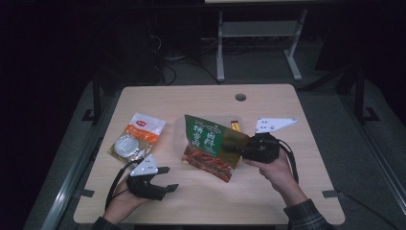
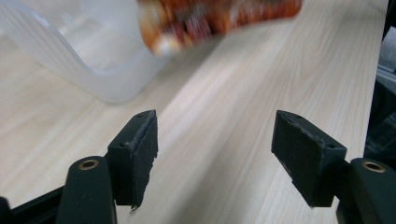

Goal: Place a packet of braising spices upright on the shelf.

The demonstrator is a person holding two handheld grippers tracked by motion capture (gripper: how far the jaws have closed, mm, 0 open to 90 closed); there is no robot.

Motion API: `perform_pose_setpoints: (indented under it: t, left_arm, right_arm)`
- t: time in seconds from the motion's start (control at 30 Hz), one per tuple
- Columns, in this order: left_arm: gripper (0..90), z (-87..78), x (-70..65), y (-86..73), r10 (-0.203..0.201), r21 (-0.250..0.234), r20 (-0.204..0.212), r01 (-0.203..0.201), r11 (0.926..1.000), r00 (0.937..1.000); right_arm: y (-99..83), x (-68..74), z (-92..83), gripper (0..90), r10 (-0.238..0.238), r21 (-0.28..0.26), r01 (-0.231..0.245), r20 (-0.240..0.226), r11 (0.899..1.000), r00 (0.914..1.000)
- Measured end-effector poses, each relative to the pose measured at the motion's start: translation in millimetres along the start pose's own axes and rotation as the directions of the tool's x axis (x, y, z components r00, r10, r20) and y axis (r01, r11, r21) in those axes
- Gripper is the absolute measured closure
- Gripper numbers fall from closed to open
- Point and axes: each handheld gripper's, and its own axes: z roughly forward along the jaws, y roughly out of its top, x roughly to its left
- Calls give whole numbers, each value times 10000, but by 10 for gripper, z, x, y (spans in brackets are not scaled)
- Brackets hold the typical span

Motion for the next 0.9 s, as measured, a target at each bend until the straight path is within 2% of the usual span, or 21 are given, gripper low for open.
perform_pose_setpoints:
  t: [0.2, 0.43, 0.67, 0.8, 0.9]
  left_arm:
    - [273, 78, -5, -5, -7, 160, 26, 6, 9999, 10000]
    - [267, 100, 0, -14, 70, 243, 29, -70, 9997, 10000]
    - [259, 89, 16, -27, 123, 331, -48, -121, 9994, 9999]
    - [257, 91, 28, -34, 215, 486, -59, -212, 9986, 9998]
    - [255, 100, 23, -36, 196, 515, -71, -192, 9985, 9998]
  right_arm:
    - [192, -20, -21, 896, -254, -109, 265, 895, 9996, 9957]
    - [363, -98, 30, 896, -50, -452, 137, 1861, 9989, 9825]
    - [442, -236, 126, 896, 125, -663, 66, 2833, 9978, 9589]
    - [440, -310, 159, 896, 372, -884, -92, 3212, 9960, 9463]
    - [433, -330, 181, 896, 421, -965, -69, 3679, 9953, 9289]
